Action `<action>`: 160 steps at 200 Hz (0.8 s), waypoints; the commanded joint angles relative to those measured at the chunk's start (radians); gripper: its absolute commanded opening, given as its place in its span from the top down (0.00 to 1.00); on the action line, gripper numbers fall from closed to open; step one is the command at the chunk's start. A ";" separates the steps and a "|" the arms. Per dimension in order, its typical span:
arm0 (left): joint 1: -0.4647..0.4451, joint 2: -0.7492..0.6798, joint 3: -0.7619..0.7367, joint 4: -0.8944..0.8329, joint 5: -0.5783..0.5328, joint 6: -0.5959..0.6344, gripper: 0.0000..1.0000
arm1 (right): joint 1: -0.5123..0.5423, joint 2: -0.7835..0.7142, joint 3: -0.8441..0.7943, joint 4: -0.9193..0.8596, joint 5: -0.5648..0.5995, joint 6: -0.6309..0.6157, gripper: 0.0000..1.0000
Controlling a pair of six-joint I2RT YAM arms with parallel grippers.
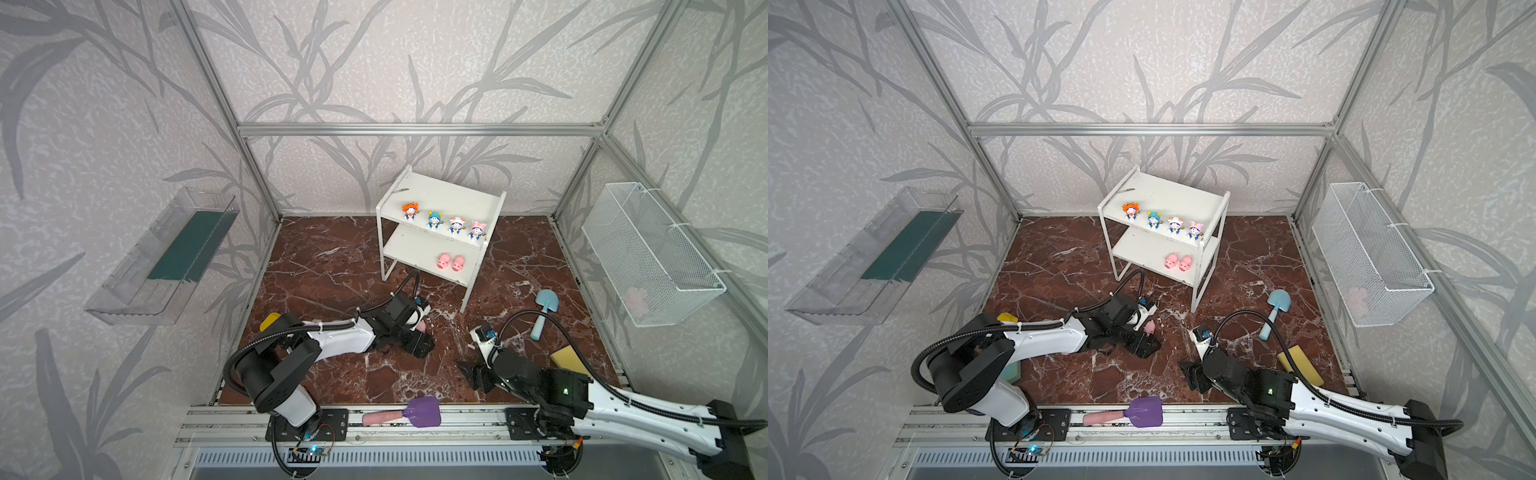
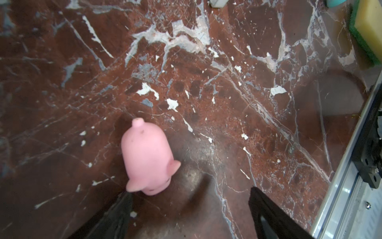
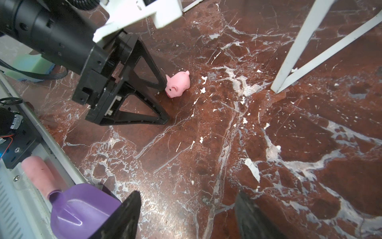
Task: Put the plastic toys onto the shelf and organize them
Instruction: 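Close the left gripper on the pink pig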
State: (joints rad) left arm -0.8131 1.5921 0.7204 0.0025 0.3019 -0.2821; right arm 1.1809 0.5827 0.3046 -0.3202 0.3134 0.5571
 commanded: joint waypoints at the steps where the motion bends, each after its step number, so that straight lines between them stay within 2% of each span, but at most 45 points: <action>1: -0.003 0.046 0.015 -0.027 -0.091 -0.007 0.10 | 0.004 -0.021 -0.002 -0.013 0.012 0.006 0.28; 43: -0.019 0.083 0.015 0.024 -0.166 -0.023 0.22 | 0.005 -0.051 -0.003 -0.037 0.019 0.004 0.28; 83: -0.052 0.129 0.028 0.044 -0.251 -0.048 0.33 | 0.004 -0.035 0.004 -0.003 -0.026 -0.036 0.27; 108: -0.066 0.154 0.039 0.042 -0.265 -0.058 0.40 | 0.005 -0.013 0.016 0.002 -0.036 -0.051 0.25; 160: -0.096 0.150 0.039 -0.006 -0.316 -0.063 0.43 | 0.004 0.007 0.025 0.011 -0.040 -0.063 0.18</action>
State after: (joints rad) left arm -0.8925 1.7126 0.7773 0.1196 0.0151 -0.3183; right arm 1.1809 0.5873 0.3054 -0.3260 0.2771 0.5091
